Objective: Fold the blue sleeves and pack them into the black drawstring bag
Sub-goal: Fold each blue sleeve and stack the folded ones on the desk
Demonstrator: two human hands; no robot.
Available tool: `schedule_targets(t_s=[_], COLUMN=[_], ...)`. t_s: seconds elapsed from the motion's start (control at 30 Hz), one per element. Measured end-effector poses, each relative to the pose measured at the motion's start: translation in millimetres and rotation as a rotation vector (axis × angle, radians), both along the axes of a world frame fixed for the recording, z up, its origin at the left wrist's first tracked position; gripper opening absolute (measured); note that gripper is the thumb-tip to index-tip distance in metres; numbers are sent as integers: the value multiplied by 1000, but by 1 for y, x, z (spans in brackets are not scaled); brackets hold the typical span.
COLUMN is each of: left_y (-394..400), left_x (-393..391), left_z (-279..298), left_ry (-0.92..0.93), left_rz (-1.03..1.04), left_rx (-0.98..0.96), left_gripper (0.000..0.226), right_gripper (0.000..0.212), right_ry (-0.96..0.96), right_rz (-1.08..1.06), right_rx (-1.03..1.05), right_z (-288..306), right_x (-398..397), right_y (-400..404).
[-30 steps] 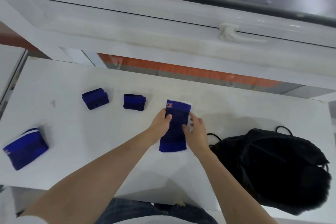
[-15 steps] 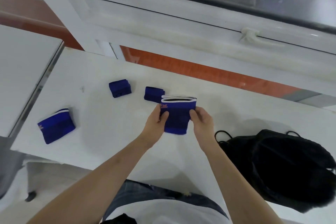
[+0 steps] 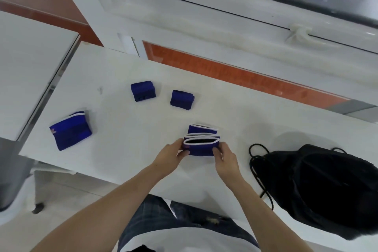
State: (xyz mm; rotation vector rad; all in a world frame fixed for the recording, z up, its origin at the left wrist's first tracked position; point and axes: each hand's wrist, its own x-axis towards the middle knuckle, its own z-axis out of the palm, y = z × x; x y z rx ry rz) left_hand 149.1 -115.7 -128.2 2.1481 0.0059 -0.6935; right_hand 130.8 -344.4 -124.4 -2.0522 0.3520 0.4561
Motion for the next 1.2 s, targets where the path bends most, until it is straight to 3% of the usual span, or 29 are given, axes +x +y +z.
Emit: schedule_targets(t_s=[0.1,0.27,0.53,0.6,0.7,0.77,0.83,0.93,1.03,1.2], left_y=[-6,-18,-38,-42,-46,-45,-43,-41,-40,-42], left_x=[5,16,36,37,35,33,30,24,24,21], left_z=[-6,-14,-15,-15,-14,-13,-15,-18,-25,-40], left_ry=[27,80,46,42,-1,-43,-157,-413,-565,-401], left_rz=[128,259,201,214,229,238,184,-60,-321,-425], left_rx=[-13,24,262,255,220,211,290,483,514,590], left_gripper=[8,11,18,20,32,41,47,62,68,66], right_gripper=[10,10,12,6,30,40,45,51,55,64], right_ry=[22,17,15,-94,-344,-413,-401,-328,-254,-119], right_rz=[-92,-102,-65,-83,42,212,368,461,512,601], right_rx=[-3,-103,-283,-334,-544,-610,-666,-750,-776,-784], right_z=[-3,-15,-33,-31,-26,-26,-31,-34,-33,-46], right_x=[8,21,37,36,29,26,24,24,26,21], right_y=[8,8,9,9,8,6,3,0,-1,-8])
